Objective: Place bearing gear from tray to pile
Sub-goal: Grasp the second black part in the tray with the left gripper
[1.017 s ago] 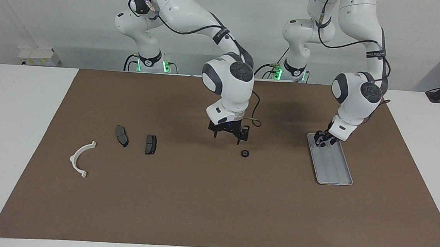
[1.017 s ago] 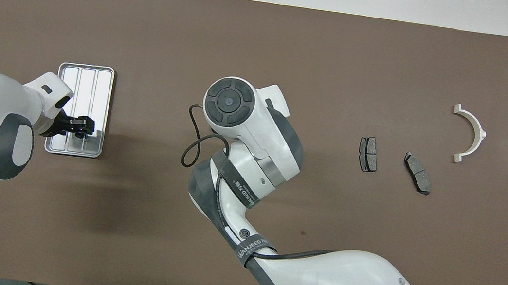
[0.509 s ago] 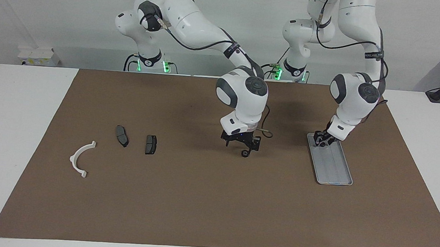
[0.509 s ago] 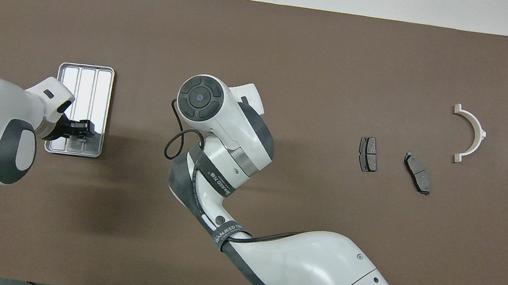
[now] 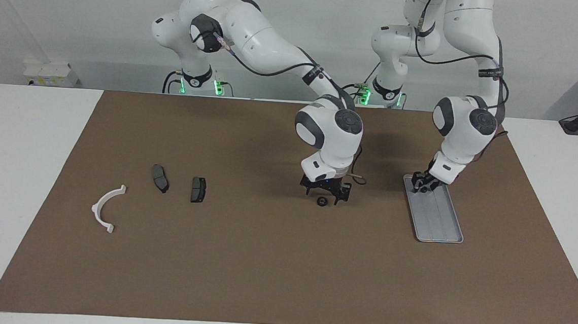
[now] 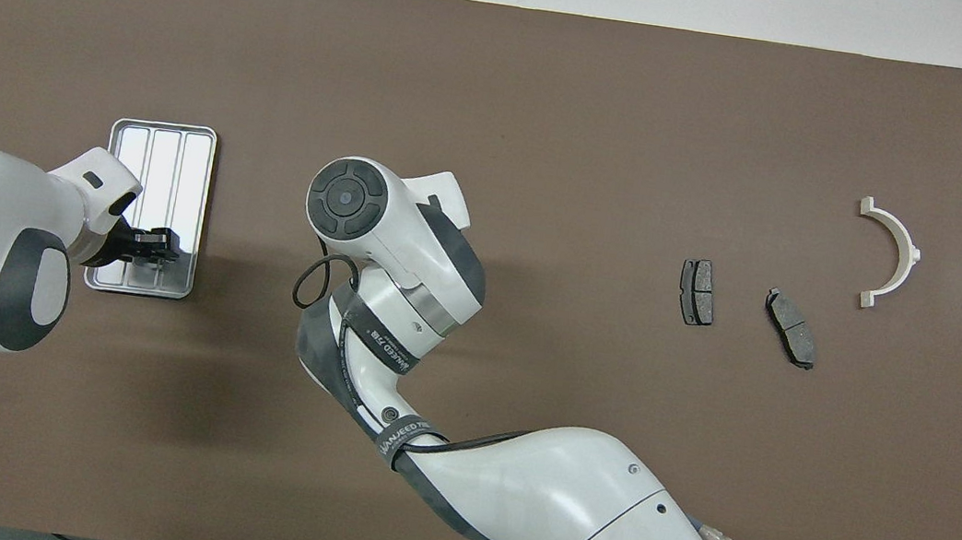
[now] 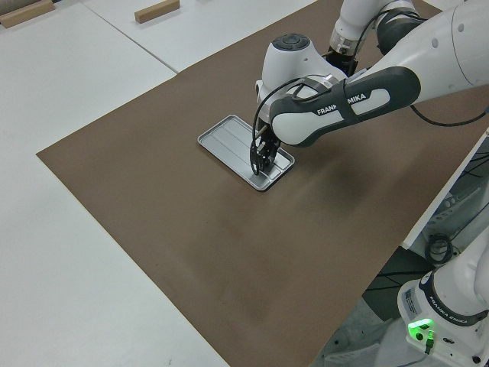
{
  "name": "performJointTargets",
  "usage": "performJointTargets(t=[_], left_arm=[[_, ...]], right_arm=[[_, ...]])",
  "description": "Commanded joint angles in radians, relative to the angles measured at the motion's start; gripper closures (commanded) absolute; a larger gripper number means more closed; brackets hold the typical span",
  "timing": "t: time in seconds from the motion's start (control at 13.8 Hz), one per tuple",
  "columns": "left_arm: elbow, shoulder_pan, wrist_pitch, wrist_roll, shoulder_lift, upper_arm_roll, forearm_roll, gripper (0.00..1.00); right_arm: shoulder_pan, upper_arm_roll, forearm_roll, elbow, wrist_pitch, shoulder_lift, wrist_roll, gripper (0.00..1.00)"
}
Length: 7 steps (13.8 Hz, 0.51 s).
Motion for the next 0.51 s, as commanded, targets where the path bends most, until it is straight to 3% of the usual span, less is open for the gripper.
performJointTargets(t=[0.0, 0.22, 0.44], left_arm=[[-0.026, 0.013, 0.025, 0.011, -0.016, -0.005, 0.006, 0.39], [-0.026, 0.013, 0.028, 0.013, -0.015, -0.005, 0.006, 0.39], [-0.026, 0.013, 0.028, 0.013, -0.012, -0.007, 0.006, 0.39]], right_arm=[[0.001, 0.003, -0.019, 0.039, -0.010, 0.025, 0.024, 0.00], [-0.006, 0.003, -0.012, 0.035, 0.005, 0.025, 0.026, 0.09], [-0.006, 0.004, 0.018, 0.024, 0.045, 0.024, 0.047, 0.10]])
